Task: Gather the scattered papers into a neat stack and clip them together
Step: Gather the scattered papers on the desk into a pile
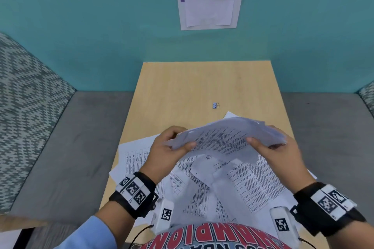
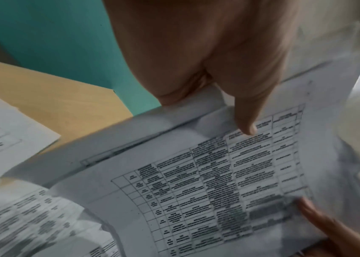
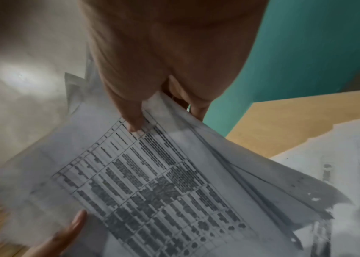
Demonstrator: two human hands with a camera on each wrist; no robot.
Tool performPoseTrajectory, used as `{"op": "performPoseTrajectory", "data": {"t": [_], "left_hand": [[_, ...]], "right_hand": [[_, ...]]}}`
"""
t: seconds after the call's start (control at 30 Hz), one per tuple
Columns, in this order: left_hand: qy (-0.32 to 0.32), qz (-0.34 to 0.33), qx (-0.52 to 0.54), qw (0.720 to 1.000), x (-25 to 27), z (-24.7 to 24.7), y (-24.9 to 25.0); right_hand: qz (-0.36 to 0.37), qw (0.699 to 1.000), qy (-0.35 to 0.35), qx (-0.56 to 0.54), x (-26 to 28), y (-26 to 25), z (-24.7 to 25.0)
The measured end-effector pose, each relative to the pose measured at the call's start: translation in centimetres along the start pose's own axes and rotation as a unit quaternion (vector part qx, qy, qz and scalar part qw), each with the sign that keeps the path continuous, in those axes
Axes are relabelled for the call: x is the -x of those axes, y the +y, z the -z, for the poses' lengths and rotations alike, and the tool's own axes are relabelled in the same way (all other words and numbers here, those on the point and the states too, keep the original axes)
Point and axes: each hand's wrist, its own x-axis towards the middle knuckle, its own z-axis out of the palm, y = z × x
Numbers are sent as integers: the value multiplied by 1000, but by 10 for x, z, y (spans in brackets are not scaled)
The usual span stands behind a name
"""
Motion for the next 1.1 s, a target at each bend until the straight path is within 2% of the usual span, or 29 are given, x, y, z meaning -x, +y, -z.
{"op": "performPoseTrajectory", "data": {"t": [0.07, 0.17, 0.27, 0.37, 0.43, 0.57, 0.67, 0.77, 0.87, 0.93, 1.0, 1.1], "left_hand": [[-29, 4, 16, 999, -2, 1, -4], [-78, 44, -41, 995, -4, -3, -14], [-38, 38, -64, 997, -8, -8, -19], [15, 30, -3, 999, -9, -8, -7], [6, 0, 12, 1000, -8, -6, -1], [-64, 93, -32, 993, -5, -3, -17], [-31, 117, -48, 992, -5, -3, -23], [9, 81, -2, 997, -7, -4, -11], [-5, 61, 9, 998, -10, -4, -5], [-19, 72, -29, 997, -9, -6, -8], [-7, 84, -69, 994, -8, -6, -11], [30, 76, -49, 995, -10, -5, -4]], "right_hand": [[4, 1000, 1, 14, -1, 3, -1], [-20, 1000, -14, -1, 0, 22, -11], [-57, 998, 1, -27, -5, 32, -17], [-44, 997, 32, -52, -9, 22, -15], [-24, 996, 37, -76, -7, 14, -13], [-80, 995, -8, -64, 0, 29, -16], [-100, 994, -12, -51, -5, 25, -16], [-55, 997, -6, -49, -11, 7, -12], [-13, 998, -17, -56, -17, 4, -11], [-34, 998, -36, -37, -16, 12, -15], [-69, 997, -29, -20, -15, 18, -20], [-61, 998, -1, -14, -19, 15, -22]]}}
